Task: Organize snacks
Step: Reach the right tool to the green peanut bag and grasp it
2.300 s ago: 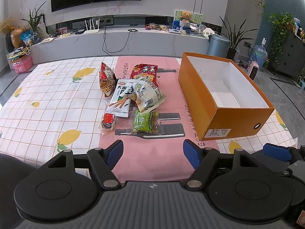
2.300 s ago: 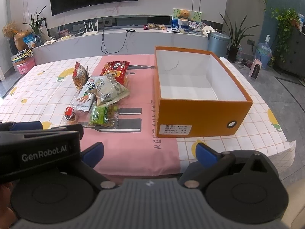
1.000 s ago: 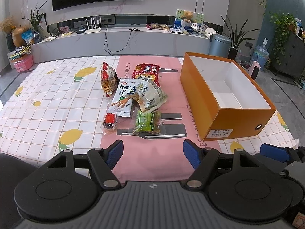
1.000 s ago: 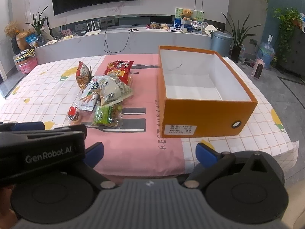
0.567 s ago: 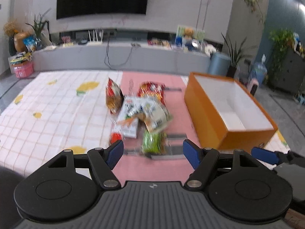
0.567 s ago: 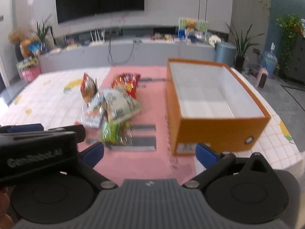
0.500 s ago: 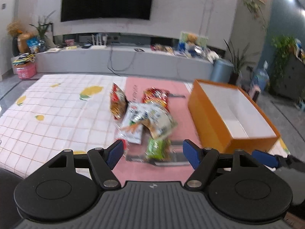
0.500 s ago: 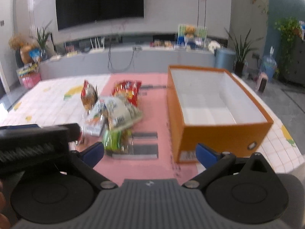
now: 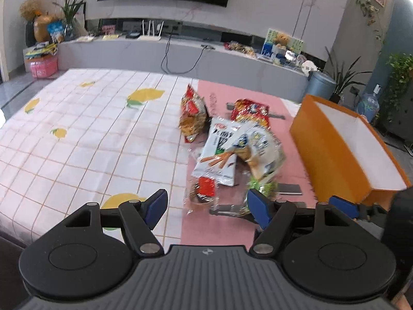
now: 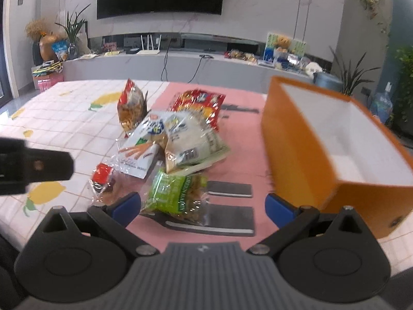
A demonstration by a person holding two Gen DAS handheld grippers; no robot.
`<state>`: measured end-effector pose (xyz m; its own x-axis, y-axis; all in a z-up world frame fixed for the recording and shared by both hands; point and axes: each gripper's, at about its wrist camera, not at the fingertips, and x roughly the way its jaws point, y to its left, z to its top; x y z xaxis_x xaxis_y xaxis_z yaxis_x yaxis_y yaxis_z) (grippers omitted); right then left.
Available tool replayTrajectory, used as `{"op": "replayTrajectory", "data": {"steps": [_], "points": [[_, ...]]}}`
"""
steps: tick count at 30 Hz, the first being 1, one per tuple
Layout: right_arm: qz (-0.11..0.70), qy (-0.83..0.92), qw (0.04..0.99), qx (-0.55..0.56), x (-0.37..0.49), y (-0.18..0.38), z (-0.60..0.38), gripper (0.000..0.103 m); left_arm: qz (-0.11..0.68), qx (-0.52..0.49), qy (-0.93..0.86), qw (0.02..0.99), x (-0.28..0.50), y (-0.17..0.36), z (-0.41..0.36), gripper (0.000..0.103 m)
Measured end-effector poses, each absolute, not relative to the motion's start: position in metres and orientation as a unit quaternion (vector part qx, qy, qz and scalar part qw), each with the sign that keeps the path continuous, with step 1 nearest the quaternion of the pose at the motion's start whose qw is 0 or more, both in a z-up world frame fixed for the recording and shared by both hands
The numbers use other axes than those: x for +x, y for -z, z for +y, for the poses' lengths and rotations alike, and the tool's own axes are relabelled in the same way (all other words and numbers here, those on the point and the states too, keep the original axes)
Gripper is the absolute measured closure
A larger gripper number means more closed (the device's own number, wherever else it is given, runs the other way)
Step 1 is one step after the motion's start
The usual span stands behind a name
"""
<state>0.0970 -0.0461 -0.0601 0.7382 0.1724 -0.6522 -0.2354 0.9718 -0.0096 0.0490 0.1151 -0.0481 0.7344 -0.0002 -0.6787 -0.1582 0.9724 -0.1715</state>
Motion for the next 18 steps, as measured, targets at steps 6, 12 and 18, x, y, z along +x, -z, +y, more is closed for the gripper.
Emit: {"op": "replayTrajectory", "data": {"steps": [6,12,18], "points": [[0.359,-0.114,0.926,-0.002,0.132,0.09,-0.039,0.003,0.39,-0.118,-0.041,0.912,0.06,0.066,0.127,0.02],[0.347,-0.131,0.928,-0.014,0.139,0.105,-0.027,0.003,0.412,-0.127,-0.054,0.9,0.069,0.08,0.133,0.021],[0.327,-0.123,0.937,-0.028,0.135,0.113,-0.022,0.003,0.423,-0.127,-0.056,0.896,0.07,0.085,0.132,0.021]]}}
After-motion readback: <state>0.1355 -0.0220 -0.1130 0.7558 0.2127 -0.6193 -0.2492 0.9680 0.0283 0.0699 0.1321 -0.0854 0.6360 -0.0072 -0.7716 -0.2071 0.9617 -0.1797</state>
